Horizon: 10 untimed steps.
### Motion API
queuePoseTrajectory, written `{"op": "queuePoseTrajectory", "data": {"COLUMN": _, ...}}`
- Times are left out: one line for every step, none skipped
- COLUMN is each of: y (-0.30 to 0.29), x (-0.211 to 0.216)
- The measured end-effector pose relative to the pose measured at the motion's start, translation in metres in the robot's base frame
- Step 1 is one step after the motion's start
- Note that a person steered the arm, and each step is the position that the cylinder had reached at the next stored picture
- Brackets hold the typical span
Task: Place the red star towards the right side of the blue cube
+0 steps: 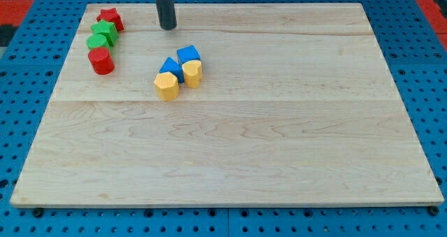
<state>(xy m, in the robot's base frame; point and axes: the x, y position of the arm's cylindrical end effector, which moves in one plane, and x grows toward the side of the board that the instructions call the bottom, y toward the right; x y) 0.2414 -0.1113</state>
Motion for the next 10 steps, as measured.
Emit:
{"op": "queuePoseTrajectory", "data": {"y": -0.024, "x": -0.035}}
{"op": "queuePoseTrajectory", "data": {"y": -0.084, "x": -0.050}}
{"op": "queuePoseTrajectory", "data": {"y": -0.120, "x": -0.050}}
{"op": "queuePoseTrajectory", "data": {"y": -0.177, "x": -0.046}}
{"op": "queuePoseTrajectory", "data": {"y": -0.194, "x": -0.033}}
{"op": "queuePoseTrajectory", "data": {"y": -0.158, "x": -0.011}}
{"op": "queuePoseTrajectory", "data": {"y": -0.111, "x": 0.001}}
{"op": "queuePoseTrajectory", "data": {"y": -0.057, "x": 0.001}}
{"op": "queuePoseTrajectory", "data": {"y": -0.029, "x": 0.001}}
{"op": "queuePoseTrajectory", "data": {"y": 0.002, "x": -0.001}}
